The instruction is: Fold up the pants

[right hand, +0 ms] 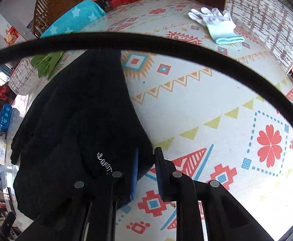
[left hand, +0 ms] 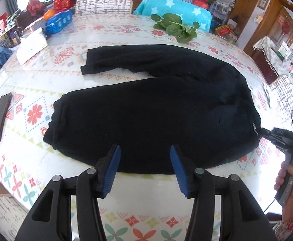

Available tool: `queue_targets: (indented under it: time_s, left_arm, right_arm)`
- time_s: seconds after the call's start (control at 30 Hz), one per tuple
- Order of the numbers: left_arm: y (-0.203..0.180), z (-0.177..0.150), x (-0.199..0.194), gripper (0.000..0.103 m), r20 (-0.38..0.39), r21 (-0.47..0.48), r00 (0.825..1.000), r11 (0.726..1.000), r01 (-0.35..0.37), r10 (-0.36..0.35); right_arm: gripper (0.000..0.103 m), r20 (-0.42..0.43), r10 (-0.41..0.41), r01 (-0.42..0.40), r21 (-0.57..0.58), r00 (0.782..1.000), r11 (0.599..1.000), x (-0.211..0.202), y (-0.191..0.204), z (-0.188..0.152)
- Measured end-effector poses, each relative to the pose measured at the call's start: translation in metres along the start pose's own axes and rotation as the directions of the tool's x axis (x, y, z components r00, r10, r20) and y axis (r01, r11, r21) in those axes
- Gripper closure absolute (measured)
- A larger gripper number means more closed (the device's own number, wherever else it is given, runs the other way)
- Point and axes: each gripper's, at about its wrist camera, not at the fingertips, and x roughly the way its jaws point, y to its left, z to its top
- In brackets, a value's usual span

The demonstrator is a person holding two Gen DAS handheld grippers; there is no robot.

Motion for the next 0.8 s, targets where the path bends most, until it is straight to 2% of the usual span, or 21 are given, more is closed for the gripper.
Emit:
queue_targets:
  time_s: [0.1,0.17,0.43,0.53,0.57,0.63,0.73,0.8]
  left_arm:
    - [-0.002,-0.002,-0.004,0.052,0.011,-0.012,1.0,1.0,-0.02,0.02]
    - [-0.004,-0.002,-0.005,0.052,0.015,-0.016,0.999,0.999,-0.028,0.029]
    - [-0.01,-0.001,-0.003,0.052,0.017,-0.032,0.999,0.999,-0.03,0.03]
    - [-0.004,0.003,-0.002,0.051,0.016,-0.046,0.999,0.998,-0.039,0.039]
    - [-0.001,0.005,-0.002,0.051,0.017,-0.053,0.999,0.998,-0.041,0.042]
    - [0.011,0.014,-0.003,0.051,0.027,-0.079,0.998,0.996,-0.048,0.05]
    - [0.034,0.037,-0.001,0.043,0.038,-0.12,0.998,0.992,-0.047,0.052]
    - [0.049,0.057,0.004,0.043,0.045,-0.141,0.997,0.989,-0.054,0.061]
  right_arm:
    - [0.095,0.025,0.004,-0.004,0.018,1.0,1.0,-0.016,-0.023,-0.006]
    - [0.095,0.02,0.013,-0.014,0.04,1.0,0.999,-0.024,-0.038,-0.009]
    - [0.094,0.009,-0.034,0.033,0.075,0.999,0.997,-0.045,-0.084,-0.033]
    - [0.092,-0.001,-0.063,0.063,0.055,0.998,0.996,-0.047,-0.089,-0.042]
    - [0.092,0.011,-0.105,0.105,0.046,0.994,0.993,-0.049,-0.092,-0.045]
    - [0.091,0.027,-0.113,0.111,0.064,0.993,0.992,-0.056,-0.099,-0.047]
    - [0.091,0.07,-0.121,0.112,0.119,0.99,0.987,-0.075,-0.112,-0.045]
    - [0.091,0.102,-0.131,0.12,0.106,0.986,0.987,-0.087,-0.109,-0.037]
